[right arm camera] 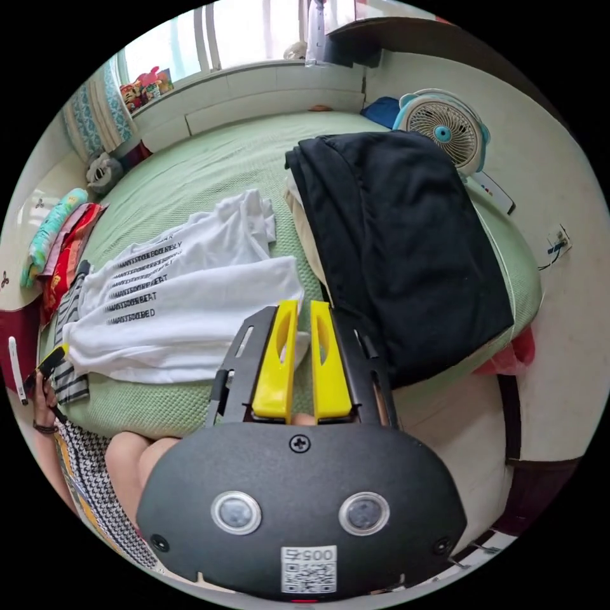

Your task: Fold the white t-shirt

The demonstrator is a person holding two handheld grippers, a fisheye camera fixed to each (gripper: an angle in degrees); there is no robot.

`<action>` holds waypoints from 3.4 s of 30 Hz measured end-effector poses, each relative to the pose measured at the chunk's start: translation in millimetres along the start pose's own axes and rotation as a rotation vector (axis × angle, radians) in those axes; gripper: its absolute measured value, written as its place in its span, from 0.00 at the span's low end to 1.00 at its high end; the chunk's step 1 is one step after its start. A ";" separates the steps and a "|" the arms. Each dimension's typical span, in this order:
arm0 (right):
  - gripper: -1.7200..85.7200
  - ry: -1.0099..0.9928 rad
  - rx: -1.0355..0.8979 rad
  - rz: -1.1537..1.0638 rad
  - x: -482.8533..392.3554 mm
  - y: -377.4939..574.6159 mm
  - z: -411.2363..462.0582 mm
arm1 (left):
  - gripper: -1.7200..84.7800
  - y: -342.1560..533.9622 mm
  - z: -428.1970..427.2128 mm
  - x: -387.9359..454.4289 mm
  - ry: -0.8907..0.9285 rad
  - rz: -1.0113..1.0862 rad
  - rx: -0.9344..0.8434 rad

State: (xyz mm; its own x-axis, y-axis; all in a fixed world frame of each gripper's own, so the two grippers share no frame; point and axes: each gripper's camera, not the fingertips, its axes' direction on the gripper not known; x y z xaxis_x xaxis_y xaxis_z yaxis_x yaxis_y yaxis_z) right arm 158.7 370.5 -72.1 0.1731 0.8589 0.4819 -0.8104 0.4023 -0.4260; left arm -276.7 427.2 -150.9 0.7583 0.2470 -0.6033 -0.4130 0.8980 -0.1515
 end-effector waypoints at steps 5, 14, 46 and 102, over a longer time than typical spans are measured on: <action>0.10 -0.128 -0.003 -0.016 22.0 24.6 -11.8 | 0.11 30.2 -11.2 -17.2 0.018 0.023 0.016; 0.06 -0.196 -0.054 0.033 18.7 21.9 3.0 | 0.10 64.9 -19.7 -20.1 0.058 0.020 -0.011; 0.08 -0.027 0.002 -0.078 45.4 74.6 -29.6 | 0.04 63.8 -44.3 -4.2 0.058 0.033 -0.082; 0.01 -0.219 0.204 0.002 166.2 283.1 -389.4 | 0.02 390.8 -529.8 -69.9 0.163 -0.002 0.256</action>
State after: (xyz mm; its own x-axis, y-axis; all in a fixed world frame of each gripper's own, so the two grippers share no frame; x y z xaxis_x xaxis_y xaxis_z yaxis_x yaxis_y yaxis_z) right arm 175.9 750.5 -410.8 0.0643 0.7621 0.6443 -0.9102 0.3095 -0.2752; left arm -758.3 568.0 -582.8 0.6597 0.2019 -0.7239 -0.2549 0.9663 0.0372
